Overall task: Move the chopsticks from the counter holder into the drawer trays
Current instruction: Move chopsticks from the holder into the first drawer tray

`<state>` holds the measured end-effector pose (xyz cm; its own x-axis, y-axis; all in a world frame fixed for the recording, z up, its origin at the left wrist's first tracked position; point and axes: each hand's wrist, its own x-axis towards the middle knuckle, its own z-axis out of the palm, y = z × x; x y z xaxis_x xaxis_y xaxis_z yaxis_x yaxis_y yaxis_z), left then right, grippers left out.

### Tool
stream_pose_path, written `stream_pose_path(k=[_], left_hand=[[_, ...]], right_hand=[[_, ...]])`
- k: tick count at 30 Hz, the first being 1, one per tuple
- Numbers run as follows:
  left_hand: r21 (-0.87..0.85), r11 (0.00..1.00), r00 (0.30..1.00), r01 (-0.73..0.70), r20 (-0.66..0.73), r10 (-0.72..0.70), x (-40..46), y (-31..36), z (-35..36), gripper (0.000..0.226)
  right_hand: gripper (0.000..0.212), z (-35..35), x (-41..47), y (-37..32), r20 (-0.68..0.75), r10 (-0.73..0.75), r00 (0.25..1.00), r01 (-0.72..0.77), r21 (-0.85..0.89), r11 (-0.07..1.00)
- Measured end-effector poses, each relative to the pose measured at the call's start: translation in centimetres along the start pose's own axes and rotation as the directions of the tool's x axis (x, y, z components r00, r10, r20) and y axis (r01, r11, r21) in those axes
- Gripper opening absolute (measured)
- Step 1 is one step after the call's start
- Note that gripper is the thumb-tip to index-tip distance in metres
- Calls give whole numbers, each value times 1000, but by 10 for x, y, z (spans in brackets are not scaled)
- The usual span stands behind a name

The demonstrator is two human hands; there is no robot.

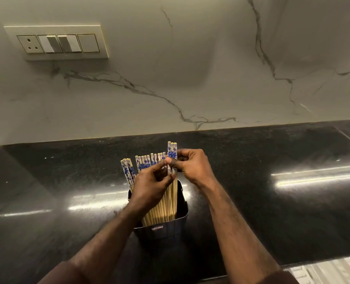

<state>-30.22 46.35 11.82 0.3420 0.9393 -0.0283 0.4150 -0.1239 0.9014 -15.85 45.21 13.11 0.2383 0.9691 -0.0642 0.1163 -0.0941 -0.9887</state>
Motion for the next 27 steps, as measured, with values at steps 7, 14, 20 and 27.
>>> stream_pose_path(k=[7,14,20,27], left_hand=[[-293,949,980,116,191,-61,3,8,1,16],[-455,881,972,127,235,-19,8,14,-10,20],[-649,751,990,126,126,-57,12,33,-26,32],[-689,717,995,103,73,-73,8,49,-33,17]], right_hand=[[20,-7,2,-17,41,-34,999,30,80,996],[18,-9,-5,-21,25,-37,999,29,253,967],[32,-8,-26,2,174,163,971,-218,376,901],[27,-17,-59,4,398,197,896,-353,370,860]])
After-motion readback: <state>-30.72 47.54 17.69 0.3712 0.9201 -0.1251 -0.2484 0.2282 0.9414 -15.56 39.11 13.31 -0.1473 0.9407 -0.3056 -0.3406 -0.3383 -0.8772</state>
